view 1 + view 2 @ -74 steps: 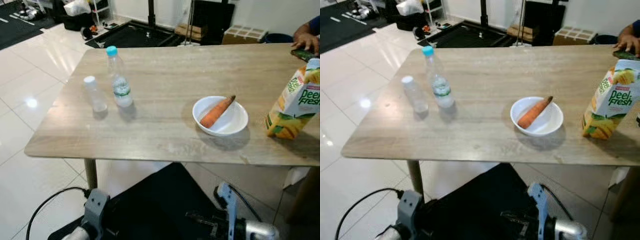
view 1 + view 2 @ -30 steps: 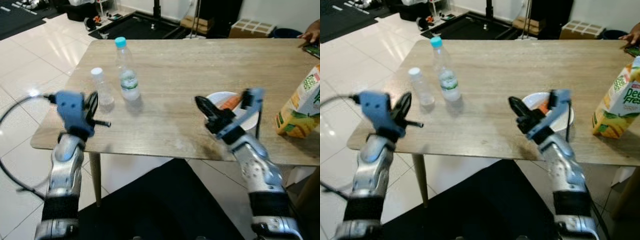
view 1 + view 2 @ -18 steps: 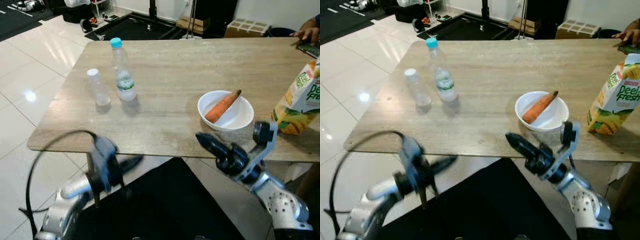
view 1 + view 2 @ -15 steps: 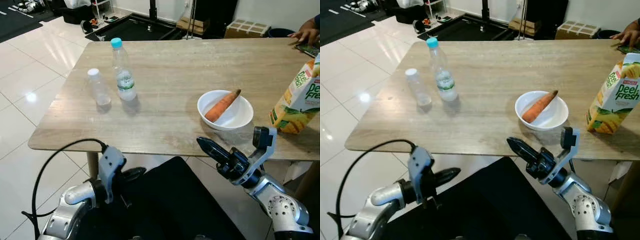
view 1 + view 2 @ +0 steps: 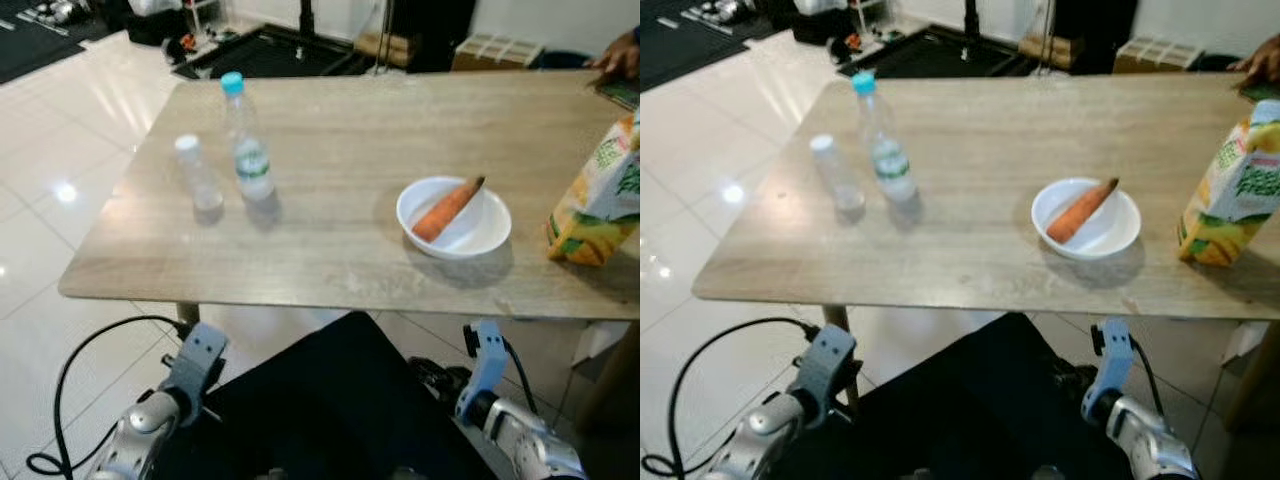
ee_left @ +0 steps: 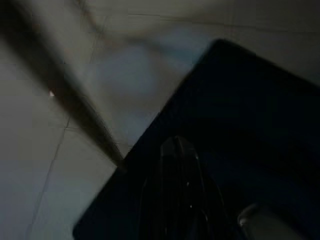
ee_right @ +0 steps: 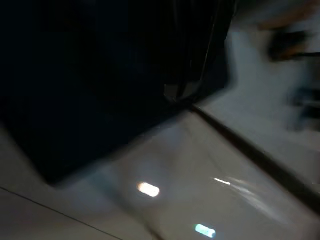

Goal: Restocking fridge

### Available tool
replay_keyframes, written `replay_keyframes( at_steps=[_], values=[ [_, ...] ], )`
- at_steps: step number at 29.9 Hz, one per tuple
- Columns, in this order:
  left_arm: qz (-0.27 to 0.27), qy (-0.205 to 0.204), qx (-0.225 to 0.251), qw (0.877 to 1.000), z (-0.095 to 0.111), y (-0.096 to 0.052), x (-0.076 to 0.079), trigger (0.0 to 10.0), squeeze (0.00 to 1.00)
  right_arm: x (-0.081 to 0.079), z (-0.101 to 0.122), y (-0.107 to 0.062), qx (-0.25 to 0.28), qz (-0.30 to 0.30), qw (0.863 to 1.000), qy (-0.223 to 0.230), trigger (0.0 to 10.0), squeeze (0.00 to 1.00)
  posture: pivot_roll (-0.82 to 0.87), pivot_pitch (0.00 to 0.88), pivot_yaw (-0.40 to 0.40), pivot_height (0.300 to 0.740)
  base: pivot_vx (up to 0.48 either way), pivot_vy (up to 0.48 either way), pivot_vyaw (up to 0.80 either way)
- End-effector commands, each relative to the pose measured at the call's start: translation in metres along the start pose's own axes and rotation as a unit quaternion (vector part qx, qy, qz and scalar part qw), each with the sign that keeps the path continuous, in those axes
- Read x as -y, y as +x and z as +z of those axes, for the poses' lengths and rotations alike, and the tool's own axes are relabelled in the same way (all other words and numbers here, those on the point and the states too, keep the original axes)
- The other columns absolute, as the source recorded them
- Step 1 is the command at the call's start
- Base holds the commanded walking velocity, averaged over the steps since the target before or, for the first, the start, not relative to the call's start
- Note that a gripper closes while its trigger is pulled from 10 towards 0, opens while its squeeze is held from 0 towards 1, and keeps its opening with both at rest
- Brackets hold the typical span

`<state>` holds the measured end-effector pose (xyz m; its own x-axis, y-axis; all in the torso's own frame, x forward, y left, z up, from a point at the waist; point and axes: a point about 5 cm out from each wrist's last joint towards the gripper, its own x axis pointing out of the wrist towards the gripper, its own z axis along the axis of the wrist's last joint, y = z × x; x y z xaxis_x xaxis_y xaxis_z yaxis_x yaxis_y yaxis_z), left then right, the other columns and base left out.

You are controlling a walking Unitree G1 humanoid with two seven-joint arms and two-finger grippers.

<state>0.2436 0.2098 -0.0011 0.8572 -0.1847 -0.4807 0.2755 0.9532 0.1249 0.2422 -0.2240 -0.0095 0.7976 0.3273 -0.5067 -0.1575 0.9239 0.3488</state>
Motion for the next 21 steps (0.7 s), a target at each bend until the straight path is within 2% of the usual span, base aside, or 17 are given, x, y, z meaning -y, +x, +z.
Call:
replay_keyframes(
  at_steps=[1,4,6,9,10,11,14,15,16,21],
  values=[
    [0.033,-0.037,-0.046,0.998,-0.031,-0.007,0.003,10.0,0.0,0.002,-0.031,-0.003,-0.05,-0.044,0.998,-0.016,10.0,0.0,-0.12,0.133,0.077,0.725,0.0,0.0,0.0],
    [0.039,-0.047,-0.064,0.996,-0.043,-0.01,0.008,10.0,0.0,0.005,-0.04,-0.004,-0.06,-0.076,0.995,-0.019,10.0,0.0,-0.12,0.132,0.076,0.725,0.0,0.0,0.0],
    [0.049,-0.051,-0.096,0.993,-0.064,-0.017,0.016,10.0,0.0,0.008,-0.05,-0.006,-0.062,-0.133,0.989,-0.015,10.0,0.0,-0.13,0.13,0.082,0.725,0.0,0.0,0.0],
    [0.055,-0.044,-0.11,0.991,-0.072,-0.02,0.018,10.0,0.0,0.009,-0.054,-0.006,-0.062,-0.151,0.986,-0.016,10.0,0.0,-0.13,0.131,0.084,0.725,0.0,0.0,0.0],
    [0.065,-0.047,-0.123,0.989,-0.08,-0.024,0.018,10.0,0.0,0.006,-0.057,-0.005,-0.058,-0.156,0.986,-0.022,10.0,0.0,-0.13,0.131,0.088,0.725,0.0,0.0,0.0],
    [0.078,-0.065,-0.124,0.987,-0.085,-0.028,0.017,10.0,0.0,0.001,-0.061,-0.003,-0.056,-0.158,0.985,-0.029,10.0,0.0,-0.14,0.13,0.091,0.725,0.0,0.0,0.0],
    [0.099,-0.122,-0.11,0.982,-0.09,-0.031,0.017,10.0,0.0,-0.006,-0.068,0.001,-0.053,-0.165,0.984,-0.046,10.0,0.0,-0.14,0.128,0.092,0.725,0.0,0.0,0.0],
    [0.099,-0.122,-0.11,0.982,-0.09,-0.031,0.017,10.0,0.0,-0.006,-0.068,0.001,-0.053,-0.165,0.984,-0.046,10.0,0.0,-0.14,0.128,0.092,0.725,0.0,0.0,0.0],
    [0.1,-0.146,-0.105,0.979,-0.09,-0.031,0.018,10.0,0.0,-0.007,-0.071,0.001,-0.054,-0.17,0.983,-0.045,10.0,0.0,-0.13,0.129,0.088,0.725,0.0,0.0,0.0],
    [0.082,-0.149,-0.115,0.979,-0.092,-0.027,0.025,10.0,0.0,-0.011,-0.085,-0.001,-0.079,-0.197,0.977,-0.033,10.0,0.0,-0.13,0.127,0.081,0.725,0.0,0.0,0.0]
  ],
)
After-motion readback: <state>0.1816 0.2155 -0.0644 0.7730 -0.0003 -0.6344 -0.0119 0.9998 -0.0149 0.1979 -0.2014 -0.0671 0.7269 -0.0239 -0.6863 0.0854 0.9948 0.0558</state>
